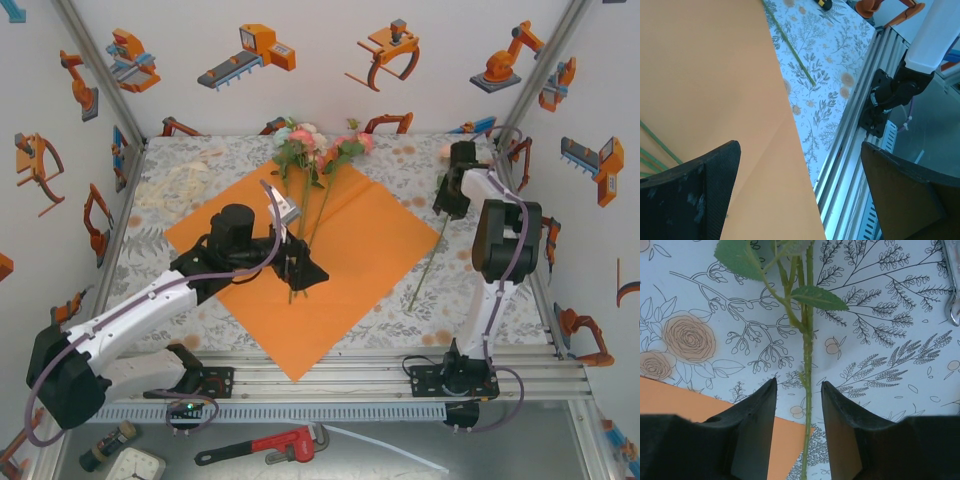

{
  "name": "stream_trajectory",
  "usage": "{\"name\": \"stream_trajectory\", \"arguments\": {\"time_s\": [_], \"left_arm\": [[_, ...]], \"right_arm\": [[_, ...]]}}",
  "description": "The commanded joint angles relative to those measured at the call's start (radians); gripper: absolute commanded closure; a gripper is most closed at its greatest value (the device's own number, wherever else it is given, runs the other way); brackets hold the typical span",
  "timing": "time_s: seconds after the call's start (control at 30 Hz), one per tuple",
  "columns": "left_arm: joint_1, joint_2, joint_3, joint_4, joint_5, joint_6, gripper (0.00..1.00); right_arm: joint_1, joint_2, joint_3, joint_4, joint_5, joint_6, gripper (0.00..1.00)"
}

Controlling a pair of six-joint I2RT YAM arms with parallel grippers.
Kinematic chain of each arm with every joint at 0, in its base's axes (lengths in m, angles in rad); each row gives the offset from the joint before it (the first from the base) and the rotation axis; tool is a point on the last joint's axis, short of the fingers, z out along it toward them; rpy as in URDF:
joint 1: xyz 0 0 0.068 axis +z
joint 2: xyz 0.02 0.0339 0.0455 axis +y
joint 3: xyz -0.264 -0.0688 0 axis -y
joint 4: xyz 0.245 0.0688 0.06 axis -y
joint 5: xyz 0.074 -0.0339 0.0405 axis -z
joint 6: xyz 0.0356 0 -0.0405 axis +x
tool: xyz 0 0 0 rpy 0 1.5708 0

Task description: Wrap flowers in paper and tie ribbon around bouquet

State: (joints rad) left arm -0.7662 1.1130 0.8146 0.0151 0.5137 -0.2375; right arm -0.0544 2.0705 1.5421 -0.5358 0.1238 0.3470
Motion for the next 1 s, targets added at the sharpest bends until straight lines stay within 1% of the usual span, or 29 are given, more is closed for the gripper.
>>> {"name": "stream_trajectory", "arguments": {"time_s": [0.0, 0.13, 0.2, 0.3, 0.37, 0.43, 0.57, 0.67, 0.77, 0.83, 0.97], "left_arm": [[-0.005, 0.012, 0.037, -0.009, -0.027, 0.021, 0.03], [-0.005, 0.022, 0.047, -0.013, -0.044, 0.022, 0.03], [-0.005, 0.021, 0.050, -0.018, -0.058, 0.023, 0.03], [-0.005, 0.011, 0.047, -0.026, -0.094, 0.019, 0.03], [-0.004, 0.001, 0.041, -0.028, -0.118, 0.019, 0.03], [-0.004, -0.009, 0.034, -0.030, -0.146, 0.016, 0.03], [-0.003, -0.029, 0.028, -0.046, -0.243, 0.001, 0.03], [0.000, -0.045, 0.019, -0.050, -0.308, -0.008, 0.03], [0.003, -0.058, 0.018, -0.059, -0.349, -0.010, 0.03], [0.004, -0.067, 0.022, -0.080, -0.391, -0.012, 0.03], [0.004, -0.092, 0.020, -0.110, -0.462, -0.021, 0.03]], "right_arm": [[-0.013, 0.025, 0.030, -0.025, -0.009, -0.019, 0.62], [-0.013, 0.047, 0.025, -0.033, -0.022, -0.026, 0.68], [-0.015, 0.049, 0.018, -0.029, -0.019, -0.026, 0.74], [-0.014, 0.047, 0.015, -0.022, -0.018, -0.035, 0.85], [-0.015, 0.035, 0.021, -0.022, -0.019, -0.048, 0.93], [-0.014, 0.002, 0.025, -0.013, -0.034, -0.060, 1.00], [0.001, -0.095, 0.030, -0.002, -0.073, -0.075, 1.00], [0.057, -0.173, 0.036, -0.013, -0.082, -0.088, 1.00], [0.121, -0.225, 0.051, -0.022, -0.162, -0.037, 1.00], [0.183, -0.241, 0.057, -0.003, -0.211, 0.016, 1.00], [0.332, -0.199, 0.142, -0.003, -0.221, 0.080, 1.00]]}}
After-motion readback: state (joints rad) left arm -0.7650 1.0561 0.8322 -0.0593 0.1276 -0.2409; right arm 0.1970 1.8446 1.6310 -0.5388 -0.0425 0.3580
